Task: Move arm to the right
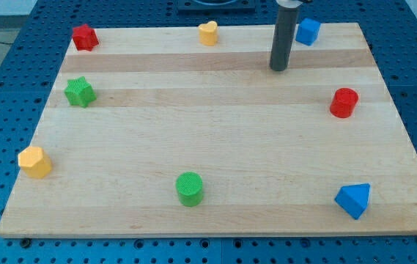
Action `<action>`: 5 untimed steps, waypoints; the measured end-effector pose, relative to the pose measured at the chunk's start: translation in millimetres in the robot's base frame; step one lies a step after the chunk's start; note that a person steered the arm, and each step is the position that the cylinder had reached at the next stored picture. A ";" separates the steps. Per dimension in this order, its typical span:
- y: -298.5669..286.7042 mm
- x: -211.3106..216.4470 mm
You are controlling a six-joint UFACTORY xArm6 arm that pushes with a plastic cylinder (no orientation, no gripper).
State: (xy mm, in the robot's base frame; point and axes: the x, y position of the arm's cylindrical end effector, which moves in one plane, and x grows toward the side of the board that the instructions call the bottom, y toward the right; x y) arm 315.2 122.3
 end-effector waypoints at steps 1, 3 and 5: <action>28.9 -2.1; 27.0 -1.7; 10.6 -1.8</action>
